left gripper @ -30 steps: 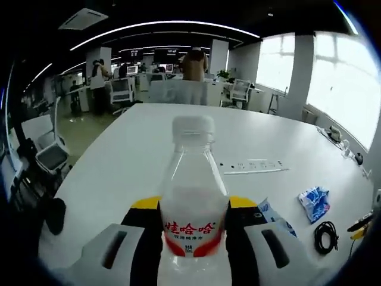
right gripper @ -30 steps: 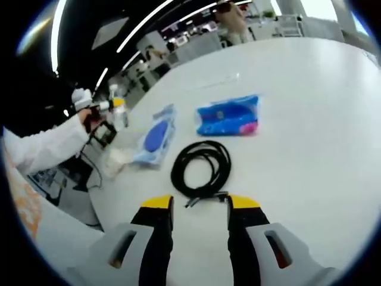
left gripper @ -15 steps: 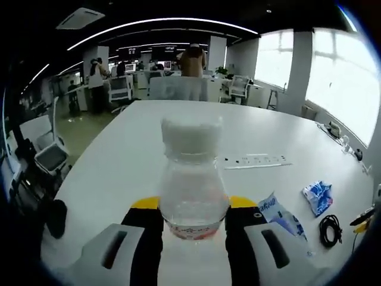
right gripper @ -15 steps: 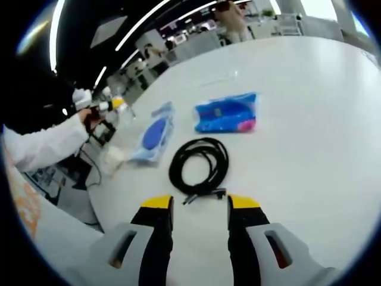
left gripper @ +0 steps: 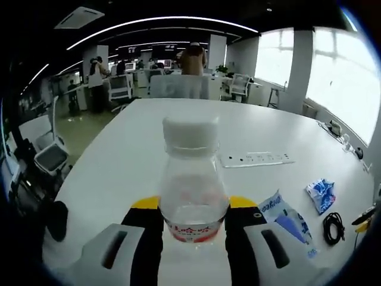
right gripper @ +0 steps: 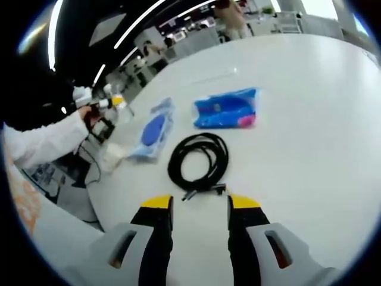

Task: Arrange the tabletop items into an orderly group along one side of the table until the central work area is clear of visible clutter.

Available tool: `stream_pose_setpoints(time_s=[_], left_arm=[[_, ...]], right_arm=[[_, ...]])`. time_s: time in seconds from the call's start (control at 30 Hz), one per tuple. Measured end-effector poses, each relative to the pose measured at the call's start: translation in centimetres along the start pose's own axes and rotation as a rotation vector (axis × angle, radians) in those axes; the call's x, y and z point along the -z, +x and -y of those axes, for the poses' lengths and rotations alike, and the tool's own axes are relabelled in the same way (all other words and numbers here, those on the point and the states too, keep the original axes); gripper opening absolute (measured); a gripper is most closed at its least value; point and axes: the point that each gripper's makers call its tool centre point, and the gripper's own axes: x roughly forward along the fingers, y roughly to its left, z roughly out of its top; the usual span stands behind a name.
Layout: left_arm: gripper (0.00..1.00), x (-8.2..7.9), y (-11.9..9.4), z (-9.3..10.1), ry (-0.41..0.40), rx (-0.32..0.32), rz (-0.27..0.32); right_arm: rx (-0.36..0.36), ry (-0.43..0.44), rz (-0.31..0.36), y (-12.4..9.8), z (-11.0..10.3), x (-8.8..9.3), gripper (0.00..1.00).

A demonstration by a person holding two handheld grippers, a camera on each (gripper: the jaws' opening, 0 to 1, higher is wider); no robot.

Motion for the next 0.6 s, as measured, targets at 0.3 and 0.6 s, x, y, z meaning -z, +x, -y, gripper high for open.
stream_pose_setpoints(time_s=[0.3, 0.6], left_arm=[[0.39, 0.75, 0.24, -0.19, -0.009, -0.005, -0.016], [0.39, 0.83, 0.70, -0.88, -0.032, -0.016, -0.019]], right_arm=[[-0.006, -0.009, -0.010, 0.11, -0.38, 0.11, 0.34], [-0.009, -0.012, -0.023, 0.28, -0.48, 0.31, 0.34]])
